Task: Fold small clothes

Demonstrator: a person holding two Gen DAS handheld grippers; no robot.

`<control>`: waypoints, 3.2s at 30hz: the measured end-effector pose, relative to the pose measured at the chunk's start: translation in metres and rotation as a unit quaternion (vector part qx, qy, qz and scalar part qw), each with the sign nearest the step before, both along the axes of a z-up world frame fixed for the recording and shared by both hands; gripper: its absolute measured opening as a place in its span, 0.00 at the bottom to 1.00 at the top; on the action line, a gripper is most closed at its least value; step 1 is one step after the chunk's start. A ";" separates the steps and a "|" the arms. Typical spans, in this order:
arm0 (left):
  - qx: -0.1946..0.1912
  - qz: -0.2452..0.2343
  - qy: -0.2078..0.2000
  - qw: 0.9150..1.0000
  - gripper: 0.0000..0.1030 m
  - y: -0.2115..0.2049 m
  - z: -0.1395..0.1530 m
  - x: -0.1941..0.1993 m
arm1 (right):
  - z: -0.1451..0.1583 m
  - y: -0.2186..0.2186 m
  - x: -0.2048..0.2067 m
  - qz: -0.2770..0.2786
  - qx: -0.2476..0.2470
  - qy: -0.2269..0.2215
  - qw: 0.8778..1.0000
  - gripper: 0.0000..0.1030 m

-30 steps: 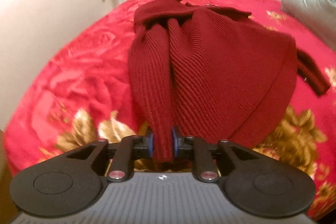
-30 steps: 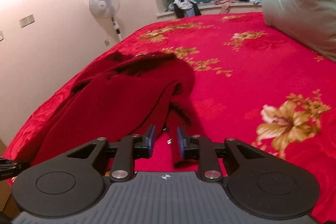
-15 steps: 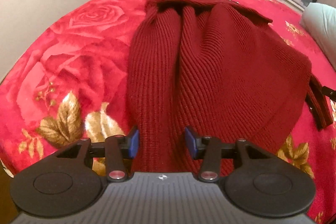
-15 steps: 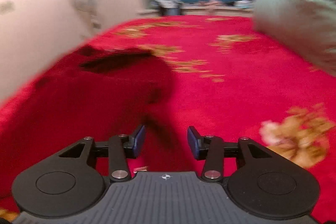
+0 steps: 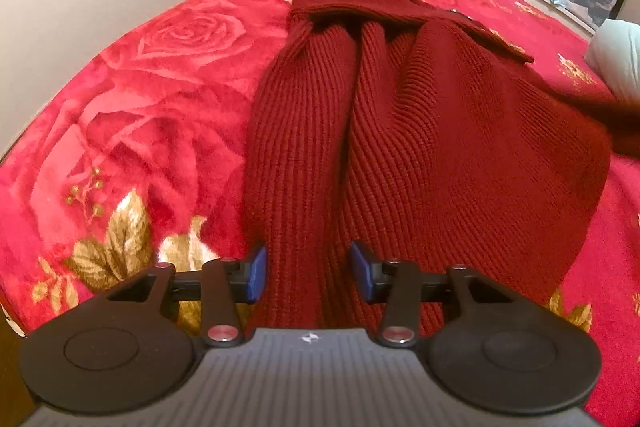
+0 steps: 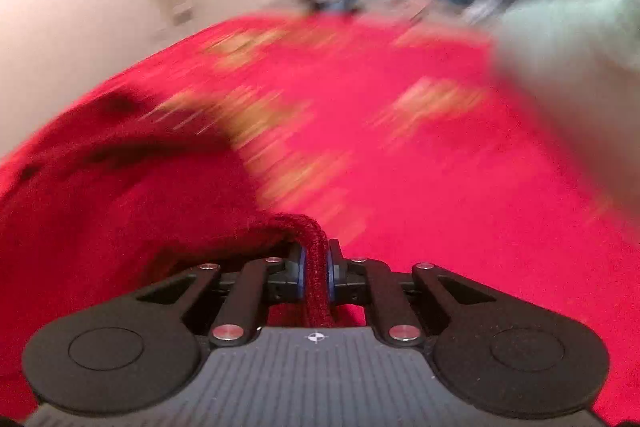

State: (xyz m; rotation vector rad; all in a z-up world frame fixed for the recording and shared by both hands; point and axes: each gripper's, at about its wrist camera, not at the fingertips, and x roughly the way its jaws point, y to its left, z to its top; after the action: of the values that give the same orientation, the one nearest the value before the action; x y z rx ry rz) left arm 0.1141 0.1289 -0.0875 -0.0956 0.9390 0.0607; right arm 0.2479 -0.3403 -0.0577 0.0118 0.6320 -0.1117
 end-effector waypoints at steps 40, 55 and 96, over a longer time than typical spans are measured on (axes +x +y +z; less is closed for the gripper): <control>-0.067 -0.029 -0.130 0.989 0.07 0.005 0.062 -0.046 | 0.043 0.033 -0.121 0.117 0.137 -0.022 0.983 0.09; -0.127 -0.023 0.007 0.992 0.45 0.028 0.024 -0.056 | -0.007 0.003 -0.214 0.001 0.116 0.063 0.991 0.45; -0.028 -0.073 0.015 0.997 0.55 -0.034 -0.001 -0.039 | -0.068 0.055 -0.162 0.054 0.067 0.113 0.990 0.41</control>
State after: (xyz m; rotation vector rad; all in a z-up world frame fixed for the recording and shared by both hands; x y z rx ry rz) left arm 0.0748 0.0946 -0.0886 -0.0773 0.9759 -0.1005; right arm 0.0854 -0.2858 -0.1253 0.0950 0.8645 0.0349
